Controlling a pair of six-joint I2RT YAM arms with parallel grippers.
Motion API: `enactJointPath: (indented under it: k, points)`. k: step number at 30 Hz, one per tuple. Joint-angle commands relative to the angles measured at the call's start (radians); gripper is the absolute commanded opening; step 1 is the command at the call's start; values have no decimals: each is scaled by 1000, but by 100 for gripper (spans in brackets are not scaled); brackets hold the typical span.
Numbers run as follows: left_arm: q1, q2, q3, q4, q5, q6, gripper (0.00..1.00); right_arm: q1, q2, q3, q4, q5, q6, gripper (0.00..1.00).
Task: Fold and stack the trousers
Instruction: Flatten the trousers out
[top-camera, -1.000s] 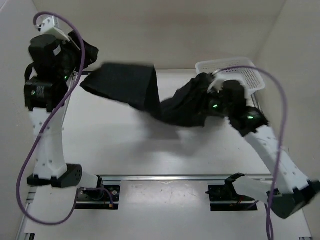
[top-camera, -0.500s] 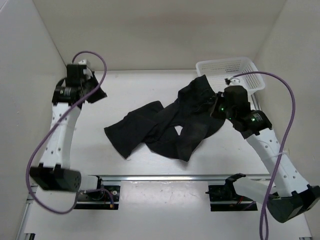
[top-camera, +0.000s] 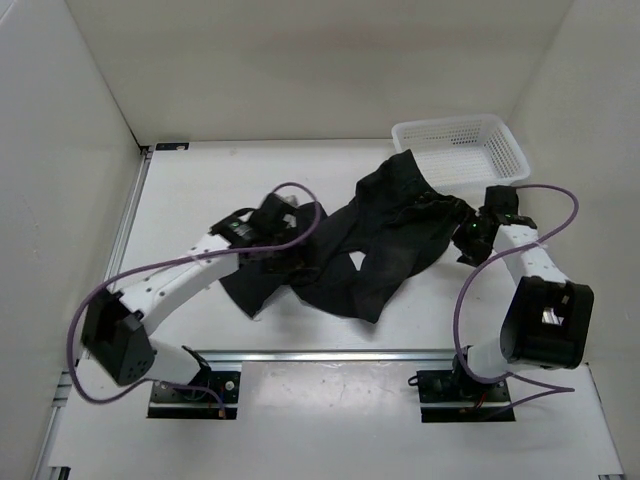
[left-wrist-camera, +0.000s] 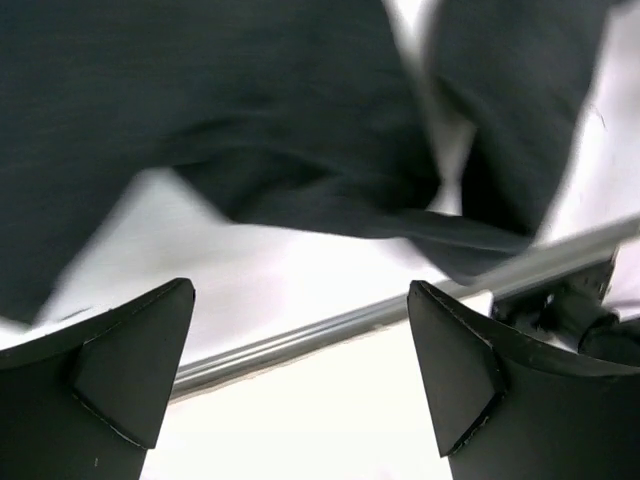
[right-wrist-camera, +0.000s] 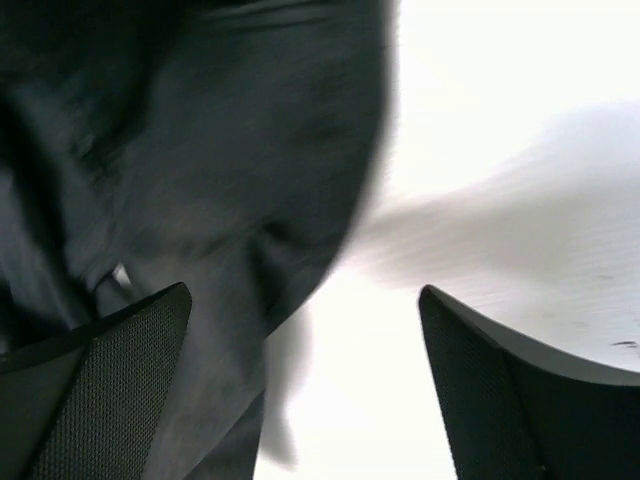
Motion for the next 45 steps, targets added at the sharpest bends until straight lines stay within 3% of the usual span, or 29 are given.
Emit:
enactJointPath:
  k: [1,5,8,11,12,13,14,16,17,18,20,24,28,35,36,37,39,40,42,43,44,45]
  points:
    - [-134,135,131,71,-93,-43,100,-43,31,-15,80,-90,30,94]
    - [-261,309,282,71,-181,-66,100,-43,144,38,100,-90,30,93]
    - [-289,401,346,80,-162,-38,98,-63,242,74,114,-79,41,94]
    - [-301,455,388,80,-110,-16,78,-72,314,115,137,-94,41,89]
    - [-301,455,388,80,-82,-7,44,-72,342,128,137,-94,41,83]
    - [-301,455,379,80,-82,-22,25,-72,353,137,137,-94,41,76]
    - [-301,455,368,80,-82,-22,10,-72,364,151,146,-94,41,59]
    - [-291,442,334,80,-82,-33,10,-72,391,167,146,-94,41,35]
    - [-291,410,325,80,-82,-33,10,-72,391,192,146,-108,41,8]
    - [-271,387,325,80,-82,-19,10,-72,405,209,146,-126,32,0]
    - [-203,301,311,80,-82,-1,10,-72,379,239,121,-152,32,0]
    - [-48,173,360,71,-54,64,10,-52,124,249,85,-152,41,0]
    - [31,129,472,31,-64,110,10,27,-113,258,-50,-30,-7,0]
    - [139,147,576,-64,-74,141,10,147,-545,30,-251,176,13,0]
    - [150,147,576,-64,-74,150,10,147,-581,5,-277,189,13,7]
    - [160,158,576,-82,-74,150,10,147,-610,-25,-331,208,13,45]
    - [179,168,576,-101,-60,159,14,147,-678,-26,-369,284,24,77]
    - [189,168,564,-101,-51,159,24,147,-690,-26,-383,304,38,91]
    - [190,178,519,-112,-41,159,36,147,-678,17,-383,334,50,97]
    - [190,178,497,-112,-31,159,54,147,-657,40,-370,347,50,95]
    - [190,178,472,-112,-31,159,65,147,-597,63,-356,348,50,90]
    - [190,166,419,-112,-18,159,75,147,-560,107,-338,332,59,78]
